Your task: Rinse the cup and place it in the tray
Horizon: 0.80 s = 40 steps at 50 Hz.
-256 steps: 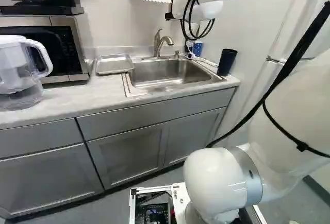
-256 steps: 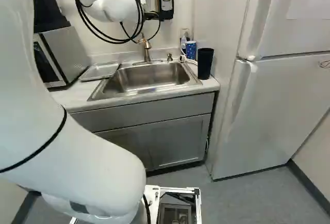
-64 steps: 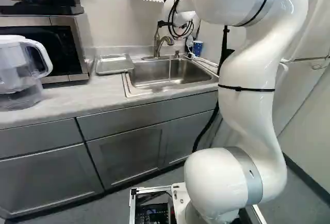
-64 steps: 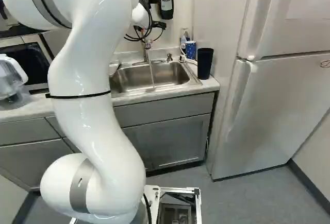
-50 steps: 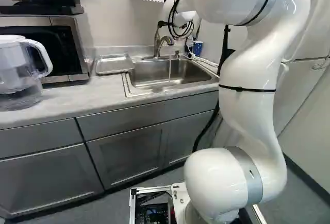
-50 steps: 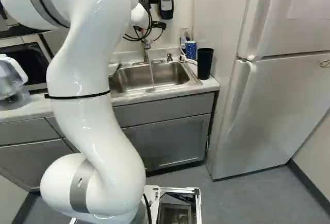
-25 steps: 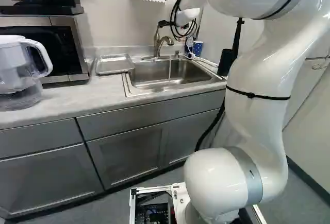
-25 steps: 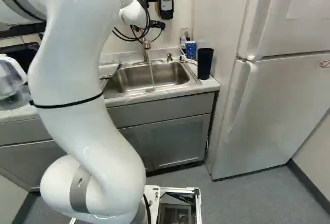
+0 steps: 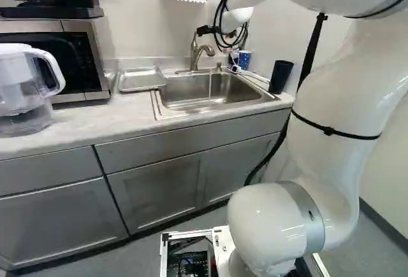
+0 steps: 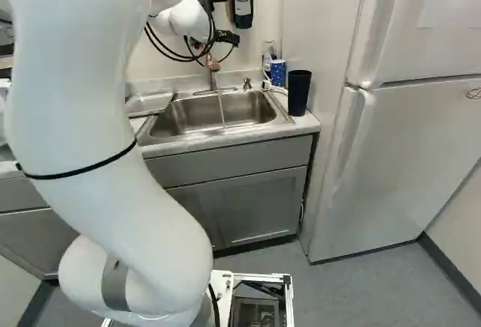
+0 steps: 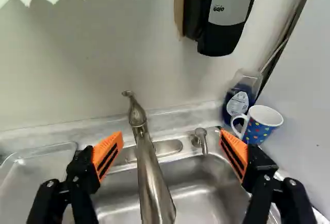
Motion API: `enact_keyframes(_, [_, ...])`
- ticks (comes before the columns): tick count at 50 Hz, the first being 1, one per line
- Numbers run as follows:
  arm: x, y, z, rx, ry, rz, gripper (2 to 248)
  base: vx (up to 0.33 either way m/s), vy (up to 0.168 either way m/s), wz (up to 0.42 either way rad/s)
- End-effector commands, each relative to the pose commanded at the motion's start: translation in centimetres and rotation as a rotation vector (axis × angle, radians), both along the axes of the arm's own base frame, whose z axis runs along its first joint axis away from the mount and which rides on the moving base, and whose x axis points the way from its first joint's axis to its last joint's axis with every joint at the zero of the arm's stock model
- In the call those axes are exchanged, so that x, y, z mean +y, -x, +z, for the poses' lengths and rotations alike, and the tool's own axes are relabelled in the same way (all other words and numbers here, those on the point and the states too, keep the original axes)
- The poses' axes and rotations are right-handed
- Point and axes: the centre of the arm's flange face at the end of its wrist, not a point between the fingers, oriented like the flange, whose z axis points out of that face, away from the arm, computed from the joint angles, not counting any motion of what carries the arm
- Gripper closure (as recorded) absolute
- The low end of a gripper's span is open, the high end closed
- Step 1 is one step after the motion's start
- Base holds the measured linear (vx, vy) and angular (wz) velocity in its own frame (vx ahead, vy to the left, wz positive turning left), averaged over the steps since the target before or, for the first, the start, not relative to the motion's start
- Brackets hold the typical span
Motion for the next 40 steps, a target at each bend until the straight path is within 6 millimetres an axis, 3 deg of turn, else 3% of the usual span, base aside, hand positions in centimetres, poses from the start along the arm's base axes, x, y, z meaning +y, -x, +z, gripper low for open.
enact_keyframes(40, [-0.1, 9.5, -2.3, 0.288, 0.008, 0.003, 3, 0.0, 0.0, 0.0])
